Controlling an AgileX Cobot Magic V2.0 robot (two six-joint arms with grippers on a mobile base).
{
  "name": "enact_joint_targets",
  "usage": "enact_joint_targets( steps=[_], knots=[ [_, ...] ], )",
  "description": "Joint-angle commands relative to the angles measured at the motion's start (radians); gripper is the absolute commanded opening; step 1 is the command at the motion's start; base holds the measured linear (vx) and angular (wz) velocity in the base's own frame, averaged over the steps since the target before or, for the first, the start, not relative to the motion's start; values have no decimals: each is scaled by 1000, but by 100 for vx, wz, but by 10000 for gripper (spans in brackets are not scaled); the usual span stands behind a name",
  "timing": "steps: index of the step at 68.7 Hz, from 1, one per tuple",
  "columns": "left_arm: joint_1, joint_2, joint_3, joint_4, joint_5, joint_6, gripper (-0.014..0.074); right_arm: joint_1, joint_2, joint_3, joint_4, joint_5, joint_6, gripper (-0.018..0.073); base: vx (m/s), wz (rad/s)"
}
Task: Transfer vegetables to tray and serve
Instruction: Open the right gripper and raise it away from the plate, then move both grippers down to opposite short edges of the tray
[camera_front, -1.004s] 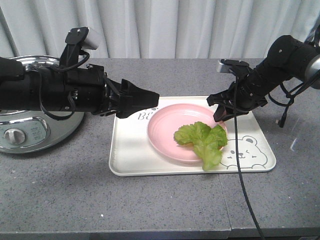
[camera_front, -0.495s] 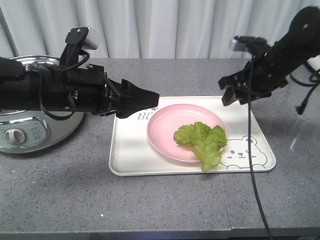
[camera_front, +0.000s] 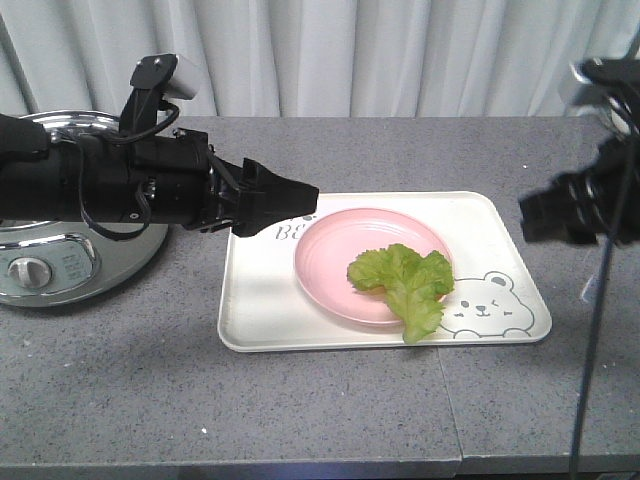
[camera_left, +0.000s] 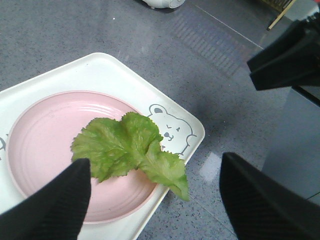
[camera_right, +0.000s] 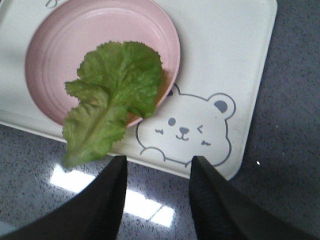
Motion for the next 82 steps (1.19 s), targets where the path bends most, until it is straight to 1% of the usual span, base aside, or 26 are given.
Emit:
enact_joint_targets(
  steps=[1, 7, 12, 17, 23, 26, 29, 32, 36, 41, 42, 47, 49, 52, 59, 65, 71, 76, 82],
  knots=[
    [-4, -33, -29, -67, -2, 0, 524, -5, -106, 77, -14, -92, -10, 289, 0, 0],
    [-4, -33, -29, -70, 19, -2, 524, -5, -181, 168, -33, -130, -10, 289, 0, 0],
    [-4, -34, -29, -44, 26, -6, 524, -6, -218, 212, -54, -154, -10, 289, 0, 0],
    [-4, -42, -29, 21, 12, -75, 514, -6, -232, 226, -74, -158, 11, 289, 0, 0],
    [-4, -68, -29, 156, 1, -170, 499, -8, -229, 226, -119, -174, 60, 289, 0, 0],
    [-4, -87, -29, 233, -1, -236, 489, -24, -220, 225, -135, -182, 78, 289, 0, 0],
    [-4, -110, -29, 317, -3, -299, 479, -64, -203, 225, -137, -184, 86, 289, 0, 0],
    [-4, -137, -29, 412, 4, -367, 468, -127, -184, 225, -122, -180, 81, 289, 0, 0],
    [-4, -167, -29, 543, 21, -459, 455, -206, -156, 225, -73, -165, 32, 289, 0, 0],
    [-4, -194, -24, 660, 35, -566, 441, -289, -115, 224, 28, -140, -59, 289, 0, 0],
    [-4, -198, -20, 678, 36, -583, 439, -307, -104, 222, 58, -135, -76, 289, 0, 0],
    [-4, -226, 22, 748, 20, -647, 426, -349, -57, 200, 134, -92, -155, 289, 0, 0],
    [-4, -237, 44, 756, 10, -663, 424, -357, -40, 186, 149, -76, -172, 289, 0, 0],
    [-4, -254, 90, 756, -8, -665, 420, -354, -11, 158, 153, -47, -182, 289, 0, 0],
    [-4, -267, 186, 746, -95, -665, 407, -352, 55, 98, 151, 0, -182, 289, 0, 0],
    [-4, -250, 224, 746, -138, -665, 407, -352, 115, 60, 143, 40, -193, 289, 0, 0],
    [-4, -230, 231, 746, -182, -666, 407, -352, 162, 51, 161, 61, -224, 289, 0, 0],
    [-4, -214, 230, 744, -176, -690, 407, -352, 196, 51, 174, 63, -240, 289, 0, 0],
    [-4, -171, 212, 737, -114, -730, 407, -352, 228, 50, 174, 51, -260, 289, 0, 0]
  ],
)
